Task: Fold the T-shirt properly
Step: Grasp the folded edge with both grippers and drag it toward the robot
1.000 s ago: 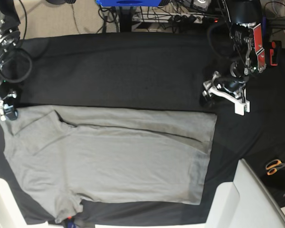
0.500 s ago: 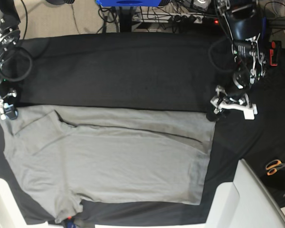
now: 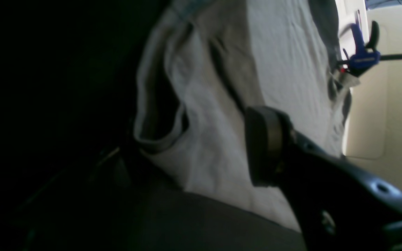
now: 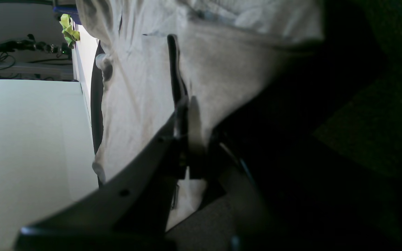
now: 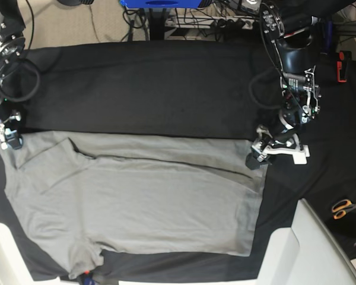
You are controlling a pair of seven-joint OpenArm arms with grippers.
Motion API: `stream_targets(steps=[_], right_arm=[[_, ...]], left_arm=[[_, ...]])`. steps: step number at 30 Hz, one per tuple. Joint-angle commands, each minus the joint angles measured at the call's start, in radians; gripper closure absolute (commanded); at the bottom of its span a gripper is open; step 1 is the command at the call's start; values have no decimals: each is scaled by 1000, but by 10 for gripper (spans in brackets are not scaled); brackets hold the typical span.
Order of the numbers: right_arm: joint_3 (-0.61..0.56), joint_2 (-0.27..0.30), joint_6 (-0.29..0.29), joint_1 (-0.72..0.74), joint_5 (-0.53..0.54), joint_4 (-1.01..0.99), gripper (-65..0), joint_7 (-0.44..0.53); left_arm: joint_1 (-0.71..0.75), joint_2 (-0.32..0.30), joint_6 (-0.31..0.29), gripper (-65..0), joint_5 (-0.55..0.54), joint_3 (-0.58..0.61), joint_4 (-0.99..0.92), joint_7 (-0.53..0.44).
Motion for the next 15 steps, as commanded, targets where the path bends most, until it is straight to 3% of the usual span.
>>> stream_targets(steps=[1,4,8,15], right_arm=[[0,11,-9,1,2,2,-2,-11],[0,11,-9,1,2,2,-2,-11],[0,11,-9,1,2,2,-2,-11],[-2,11,-9,-2,2,2,0,-11]], left_arm=[[-7,-5,2,-370,7,2,5,15],[-7,-5,2,-278,7,2,0,13],[-7,-5,2,-8,7,2,0,13],[1,-9,2,0,9,2,12,21]])
